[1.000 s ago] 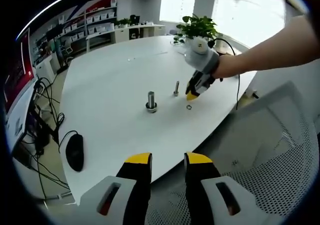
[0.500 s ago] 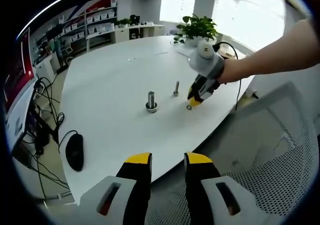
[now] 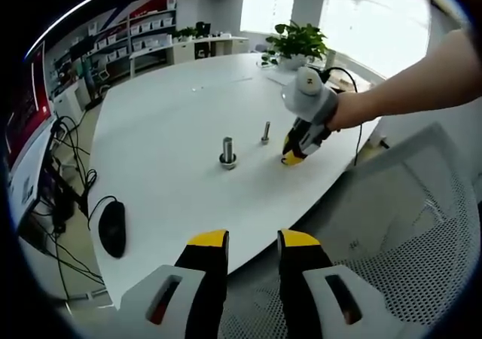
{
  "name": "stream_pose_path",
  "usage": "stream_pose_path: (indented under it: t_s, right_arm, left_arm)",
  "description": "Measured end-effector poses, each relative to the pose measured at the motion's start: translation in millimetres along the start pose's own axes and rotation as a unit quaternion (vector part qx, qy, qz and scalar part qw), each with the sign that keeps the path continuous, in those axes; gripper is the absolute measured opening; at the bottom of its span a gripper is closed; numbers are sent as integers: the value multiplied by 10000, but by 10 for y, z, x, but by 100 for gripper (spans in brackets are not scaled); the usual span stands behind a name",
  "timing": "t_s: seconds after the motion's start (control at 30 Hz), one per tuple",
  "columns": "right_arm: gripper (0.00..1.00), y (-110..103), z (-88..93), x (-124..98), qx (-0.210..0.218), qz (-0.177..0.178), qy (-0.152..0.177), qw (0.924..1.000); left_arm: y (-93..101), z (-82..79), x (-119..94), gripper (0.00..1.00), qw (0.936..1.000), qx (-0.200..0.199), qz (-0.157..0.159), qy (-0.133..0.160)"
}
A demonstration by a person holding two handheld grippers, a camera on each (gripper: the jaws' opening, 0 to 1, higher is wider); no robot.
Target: Place the washer onto the threaded stud by aligning its center hole with the stud, sliding it down to the base, and recovering from edge contact or off-axis alignment until the washer reaches the visible bottom stop.
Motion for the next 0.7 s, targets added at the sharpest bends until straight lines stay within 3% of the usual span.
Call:
stream_pose_path:
  t_s: [0.27,0.57,0.7]
  right_arm:
    - [19,31,0,-7,-151,-80,-105,9998]
    - [16,50,-84,15,-259,-105,-937,9952]
    - [15,52,-96,20,-244,-54,-1060,9941]
  left_arm:
    - [2,0,4,24,10000,-7,10,-8]
    - [-6,-9,1,24,10000,-21,-12,28]
    - [-15,-9,2,24,10000,-51,-27,28]
Point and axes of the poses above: the point that each gripper's makers call its tool centre point, and the gripper's own axes: x roughly forward along the fingers, y roughly to its right, z roughly out of its underside, the point moved 5 cm from there along -x, roughly backward along the fingers, and after that the axes turned 14 degrees about -z, right-handed, at the moved point
